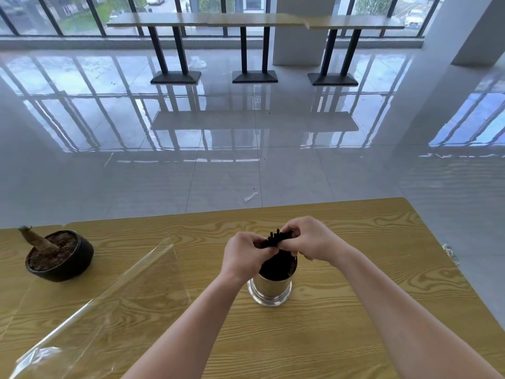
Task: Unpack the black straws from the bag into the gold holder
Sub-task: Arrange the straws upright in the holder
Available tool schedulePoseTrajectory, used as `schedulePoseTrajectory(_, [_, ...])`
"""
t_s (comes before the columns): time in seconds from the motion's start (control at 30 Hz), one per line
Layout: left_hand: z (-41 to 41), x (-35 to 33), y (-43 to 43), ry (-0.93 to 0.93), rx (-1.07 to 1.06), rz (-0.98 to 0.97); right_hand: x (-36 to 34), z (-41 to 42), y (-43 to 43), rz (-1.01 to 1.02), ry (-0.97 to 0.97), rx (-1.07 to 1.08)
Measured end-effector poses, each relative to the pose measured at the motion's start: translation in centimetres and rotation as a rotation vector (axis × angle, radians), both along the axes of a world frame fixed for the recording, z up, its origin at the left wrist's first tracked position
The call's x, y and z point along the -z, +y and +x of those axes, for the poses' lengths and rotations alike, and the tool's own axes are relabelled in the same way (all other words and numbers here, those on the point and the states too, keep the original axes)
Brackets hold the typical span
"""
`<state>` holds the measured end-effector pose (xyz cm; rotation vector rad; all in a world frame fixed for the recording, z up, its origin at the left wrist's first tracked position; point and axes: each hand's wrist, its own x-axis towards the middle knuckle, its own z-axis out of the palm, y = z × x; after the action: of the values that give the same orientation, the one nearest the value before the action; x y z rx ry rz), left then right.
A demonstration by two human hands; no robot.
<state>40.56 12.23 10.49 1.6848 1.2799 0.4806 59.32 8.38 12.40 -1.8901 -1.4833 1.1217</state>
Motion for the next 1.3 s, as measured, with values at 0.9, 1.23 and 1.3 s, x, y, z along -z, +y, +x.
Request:
schedulePoseTrajectory(0.9, [-1.0,2.7,1.2,-0.122,-0.186,-0.004,1.5,-3.1,1.3,0.379,-0.569,-0.087])
schedulePoseTrajectory(1.23, [-0.7,2.1,1.2,-0.137,-0.187,0.025,1.3,-2.8,1.9,0.306,-0.513,-0.166])
schedulePoseTrajectory(1.3, [-0.7,1.9,1.1,-0.137,-0.189,0.049,1.2,-2.9,1.8,0.325,-0.503,-0.168])
